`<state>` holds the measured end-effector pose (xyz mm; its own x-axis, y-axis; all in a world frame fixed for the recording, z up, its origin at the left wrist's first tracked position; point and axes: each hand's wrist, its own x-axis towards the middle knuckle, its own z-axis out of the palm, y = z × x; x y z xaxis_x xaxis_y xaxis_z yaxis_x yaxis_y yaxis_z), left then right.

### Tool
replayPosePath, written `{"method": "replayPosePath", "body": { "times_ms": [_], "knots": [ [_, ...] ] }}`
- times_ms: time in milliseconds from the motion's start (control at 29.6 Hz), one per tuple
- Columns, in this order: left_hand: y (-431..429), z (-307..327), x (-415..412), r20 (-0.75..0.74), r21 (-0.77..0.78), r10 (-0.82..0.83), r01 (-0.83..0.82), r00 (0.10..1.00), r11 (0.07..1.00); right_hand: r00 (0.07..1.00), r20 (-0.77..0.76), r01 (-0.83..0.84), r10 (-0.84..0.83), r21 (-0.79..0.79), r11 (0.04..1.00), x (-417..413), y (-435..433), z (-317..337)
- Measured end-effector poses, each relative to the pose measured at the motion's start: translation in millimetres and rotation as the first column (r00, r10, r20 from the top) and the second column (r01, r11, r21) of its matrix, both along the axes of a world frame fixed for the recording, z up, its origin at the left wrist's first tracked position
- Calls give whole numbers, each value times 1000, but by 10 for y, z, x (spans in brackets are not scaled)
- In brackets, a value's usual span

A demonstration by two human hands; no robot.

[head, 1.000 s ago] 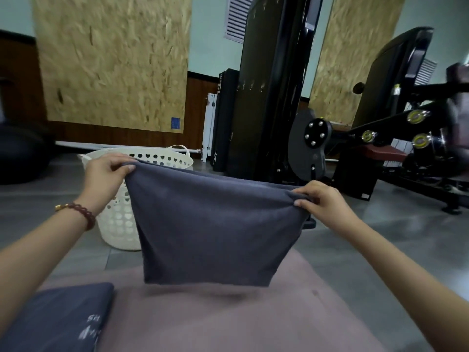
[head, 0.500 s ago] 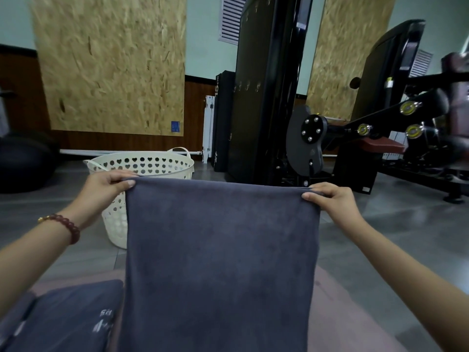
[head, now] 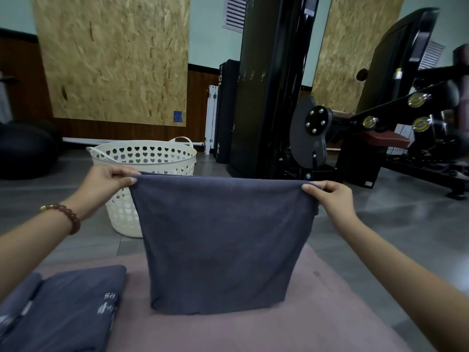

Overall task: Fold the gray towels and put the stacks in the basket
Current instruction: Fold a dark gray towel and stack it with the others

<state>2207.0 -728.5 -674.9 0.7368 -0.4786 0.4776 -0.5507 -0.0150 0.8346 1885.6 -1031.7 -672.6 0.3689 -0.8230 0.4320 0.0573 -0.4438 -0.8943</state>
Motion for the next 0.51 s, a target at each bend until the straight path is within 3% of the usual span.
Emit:
{"method": "replayPosePath", "body": {
  "times_ms": [304, 440, 507],
  "knots": [
    [-112, 0, -162, -3, -12, -35, 35, 999, 999, 985, 117, 127, -125, -10, 992, -83, -27, -123],
    [-126, -37, -369, 52, -171, 40, -31, 998, 985, 949, 166, 306, -270, -265, 914, -174, 83, -192],
    [-74, -22, -532, 211, -253, 94, -39, 973, 967, 923, 246, 368, -296, -333, 868, -223, 216, -166]
  ]
}}
